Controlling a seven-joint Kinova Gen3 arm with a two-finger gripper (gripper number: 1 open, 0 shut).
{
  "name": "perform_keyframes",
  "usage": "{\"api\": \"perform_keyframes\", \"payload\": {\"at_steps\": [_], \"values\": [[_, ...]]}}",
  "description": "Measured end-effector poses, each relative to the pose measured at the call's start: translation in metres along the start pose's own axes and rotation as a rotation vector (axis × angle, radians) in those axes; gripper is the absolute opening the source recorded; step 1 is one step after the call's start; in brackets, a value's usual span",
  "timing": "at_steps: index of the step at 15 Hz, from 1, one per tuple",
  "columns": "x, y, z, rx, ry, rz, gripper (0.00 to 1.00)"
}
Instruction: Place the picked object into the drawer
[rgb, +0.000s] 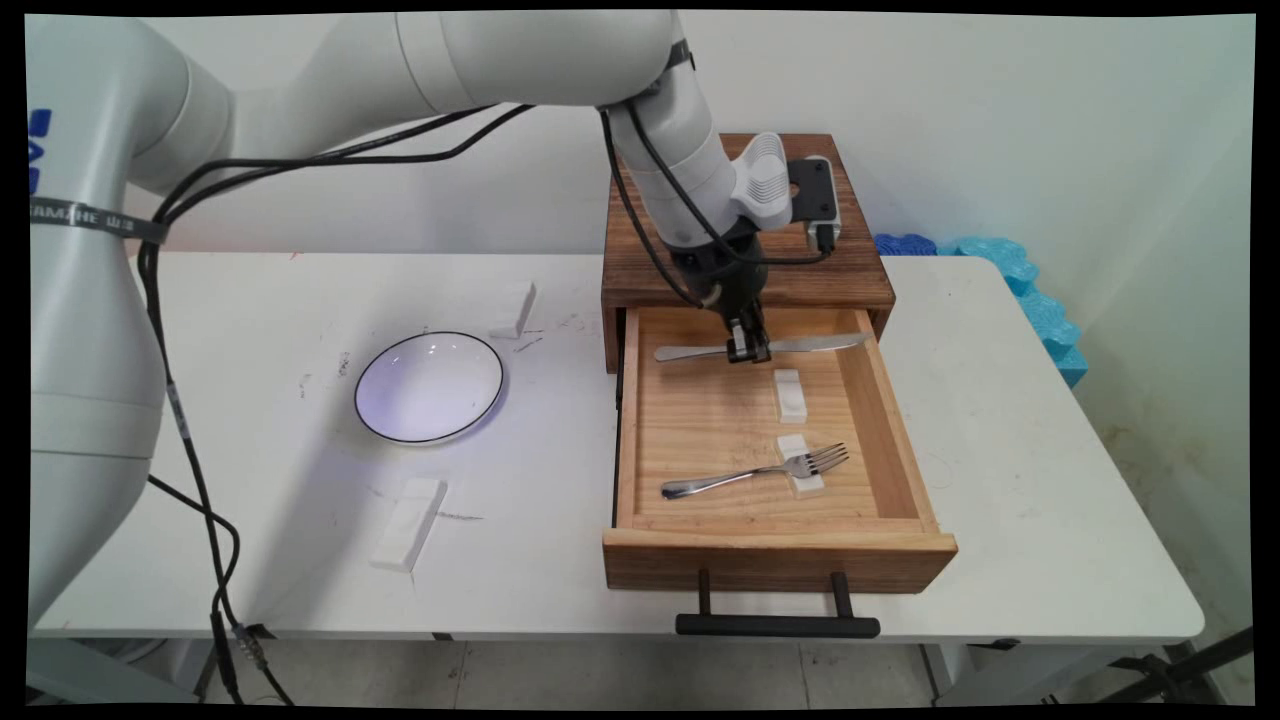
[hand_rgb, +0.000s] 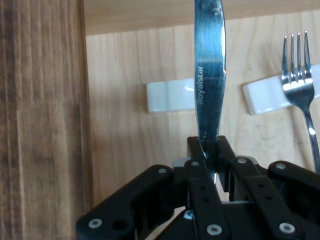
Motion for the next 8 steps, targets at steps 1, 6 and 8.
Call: {"api": "perform_keyframes", "payload": {"at_steps": [1, 6, 8], "values": [[0.001, 0.000, 0.001, -0.005, -0.008, 0.002, 0.00], [0.007, -0.001, 0.009, -0.024, -0.039, 0.008, 0.00], [0.010, -0.002, 0.014, -0.031, -0.052, 0.008, 0.00]]}}
